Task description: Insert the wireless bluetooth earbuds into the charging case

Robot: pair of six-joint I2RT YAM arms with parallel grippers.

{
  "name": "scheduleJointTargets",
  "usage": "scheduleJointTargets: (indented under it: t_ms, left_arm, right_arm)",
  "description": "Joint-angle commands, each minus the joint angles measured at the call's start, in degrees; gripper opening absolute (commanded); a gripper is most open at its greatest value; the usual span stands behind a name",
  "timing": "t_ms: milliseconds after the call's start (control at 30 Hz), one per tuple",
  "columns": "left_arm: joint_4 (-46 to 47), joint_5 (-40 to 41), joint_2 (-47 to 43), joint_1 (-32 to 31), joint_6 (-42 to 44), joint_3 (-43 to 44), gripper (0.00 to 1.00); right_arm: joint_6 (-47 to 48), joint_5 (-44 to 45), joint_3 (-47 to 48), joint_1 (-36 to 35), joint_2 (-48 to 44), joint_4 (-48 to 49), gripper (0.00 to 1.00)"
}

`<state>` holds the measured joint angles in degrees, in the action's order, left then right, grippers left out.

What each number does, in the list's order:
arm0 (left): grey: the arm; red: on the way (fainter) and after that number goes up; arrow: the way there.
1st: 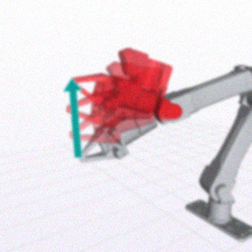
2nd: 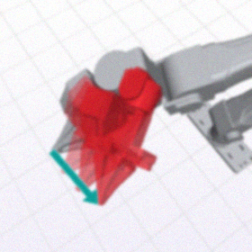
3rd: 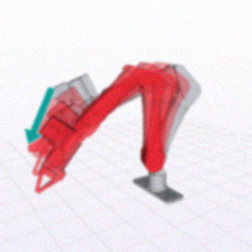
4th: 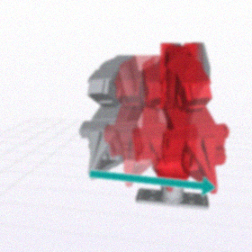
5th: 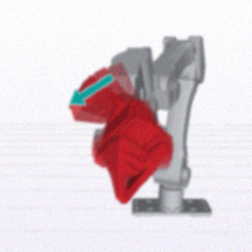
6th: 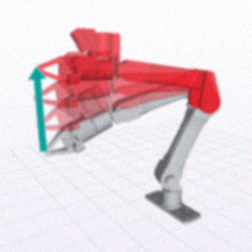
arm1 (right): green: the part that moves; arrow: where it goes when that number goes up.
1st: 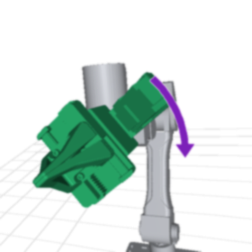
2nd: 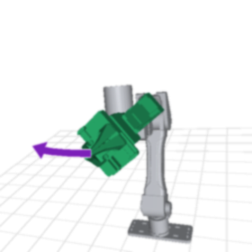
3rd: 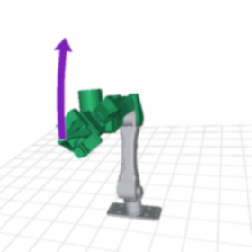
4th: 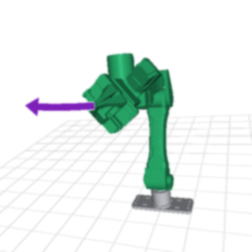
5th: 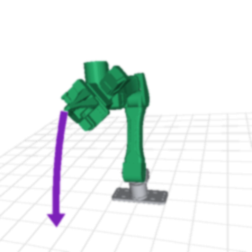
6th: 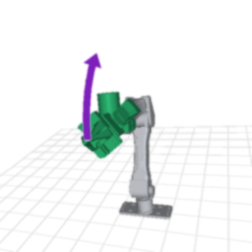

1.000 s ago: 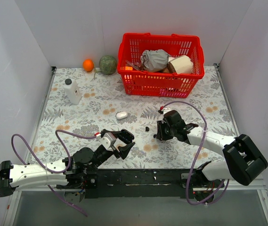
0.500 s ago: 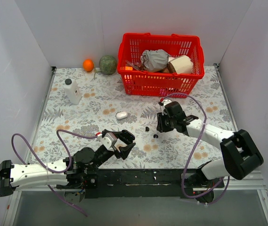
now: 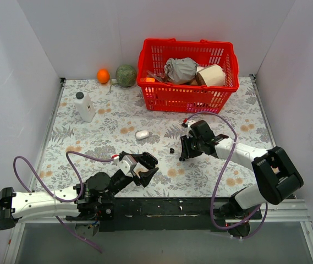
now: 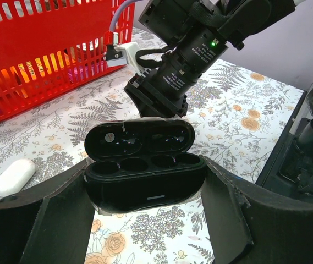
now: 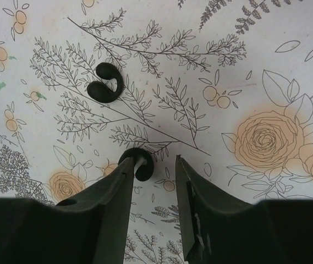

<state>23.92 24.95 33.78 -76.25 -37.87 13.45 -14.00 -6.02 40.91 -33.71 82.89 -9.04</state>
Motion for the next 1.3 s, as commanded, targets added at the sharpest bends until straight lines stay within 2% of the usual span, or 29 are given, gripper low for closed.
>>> scheduleJointTargets:
  t_ms: [0,567,933,1033,1133,1200,1267]
  left_arm:
    - [0.1,-0.7,-0.1,-0.2,-0.4,0.9,0.0]
    - [0.9,-1.5,0.8,-0.2,-0.7,1.0,0.0]
    - [-0.5,-2.0,-0.6,-0.2,-2.0,0.6,0.0]
    - [-0.4,-1.8,-1.3,-0.2,-2.5,0.3,0.0]
    - [-0.6,-1.9,-1.1,-0.2,-2.4,0.4,0.0]
    - [-0.5,-2.0,-0.8,-0.2,-2.3,0.5,0.0]
    - [-0.4,-1.8,-0.6,-0.2,-2.2,0.6,0.0]
  right_arm:
    - [1.0,-1.4,-0.2,0.1,0.8,0.5,0.44]
    - [-2.5,-2.9,-3.1,-0.7,0.0,1.7,0.41]
    - [-5.5,-3.5,-2.7,-3.6,3.5,3.7,0.31]
    - [-6.0,-3.7,-2.8,-3.6,4.2,4.0,0.26]
    - [-6.6,-3.9,-3.2,-3.7,4.1,4.4,0.14]
    - [-7.0,-4.2,-3.5,-3.7,3.5,4.4,0.02]
    - [-8.4,-4.1,-3.9,-3.7,2.3,4.6,0.01]
